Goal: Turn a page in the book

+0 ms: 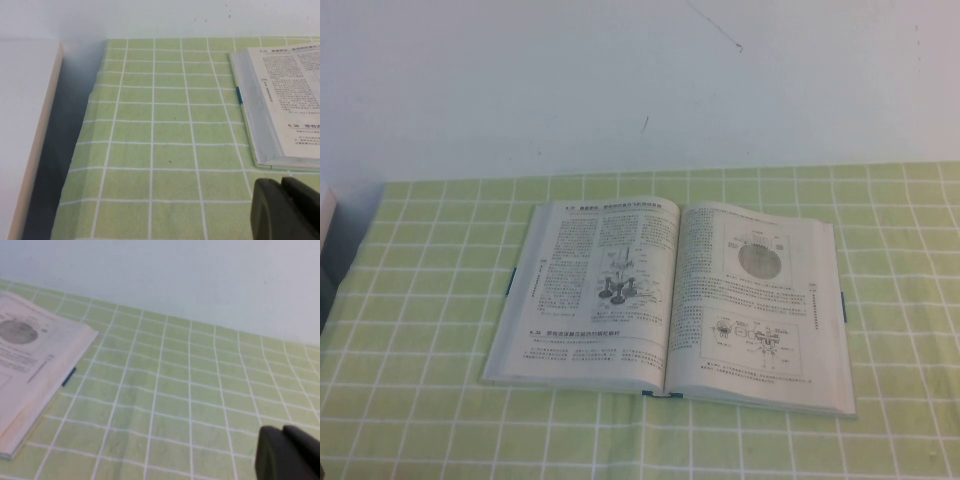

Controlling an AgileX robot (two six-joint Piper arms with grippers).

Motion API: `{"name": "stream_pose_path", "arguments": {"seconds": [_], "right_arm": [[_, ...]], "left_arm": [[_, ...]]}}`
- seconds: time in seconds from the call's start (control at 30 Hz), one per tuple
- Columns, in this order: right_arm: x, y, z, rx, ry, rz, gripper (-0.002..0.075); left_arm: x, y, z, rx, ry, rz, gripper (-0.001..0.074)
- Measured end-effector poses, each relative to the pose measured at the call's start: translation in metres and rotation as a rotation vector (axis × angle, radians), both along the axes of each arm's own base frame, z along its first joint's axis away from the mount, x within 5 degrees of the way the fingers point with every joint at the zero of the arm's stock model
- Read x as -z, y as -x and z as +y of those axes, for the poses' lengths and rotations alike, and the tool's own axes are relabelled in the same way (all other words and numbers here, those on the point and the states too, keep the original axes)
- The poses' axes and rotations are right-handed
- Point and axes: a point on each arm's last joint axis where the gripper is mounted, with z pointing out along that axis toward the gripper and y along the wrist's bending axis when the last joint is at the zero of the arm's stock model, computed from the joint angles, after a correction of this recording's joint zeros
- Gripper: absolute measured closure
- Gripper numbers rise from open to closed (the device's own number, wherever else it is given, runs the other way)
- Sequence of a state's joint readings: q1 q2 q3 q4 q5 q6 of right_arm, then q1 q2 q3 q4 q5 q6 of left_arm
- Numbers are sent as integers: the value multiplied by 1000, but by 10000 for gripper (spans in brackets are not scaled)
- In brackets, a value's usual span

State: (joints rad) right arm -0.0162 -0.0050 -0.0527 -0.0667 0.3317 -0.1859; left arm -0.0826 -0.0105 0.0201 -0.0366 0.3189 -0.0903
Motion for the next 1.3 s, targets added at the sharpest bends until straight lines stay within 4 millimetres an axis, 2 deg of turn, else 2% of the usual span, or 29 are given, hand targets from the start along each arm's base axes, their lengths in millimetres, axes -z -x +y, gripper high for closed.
{"name": "stream_pose_path", "arguments": {"seconds": [0.13,0.2,1.3], "right_arm": [[22,-1,-1,31,-31,52,728],[26,-1,-1,39,-51,77,728],[27,-1,-1,43,-62,85,728]], "left_arm": [[0,0,0,0,0,0,738],[0,0,0,0,0,0,738],[0,0,0,1,-2,3,738]]}}
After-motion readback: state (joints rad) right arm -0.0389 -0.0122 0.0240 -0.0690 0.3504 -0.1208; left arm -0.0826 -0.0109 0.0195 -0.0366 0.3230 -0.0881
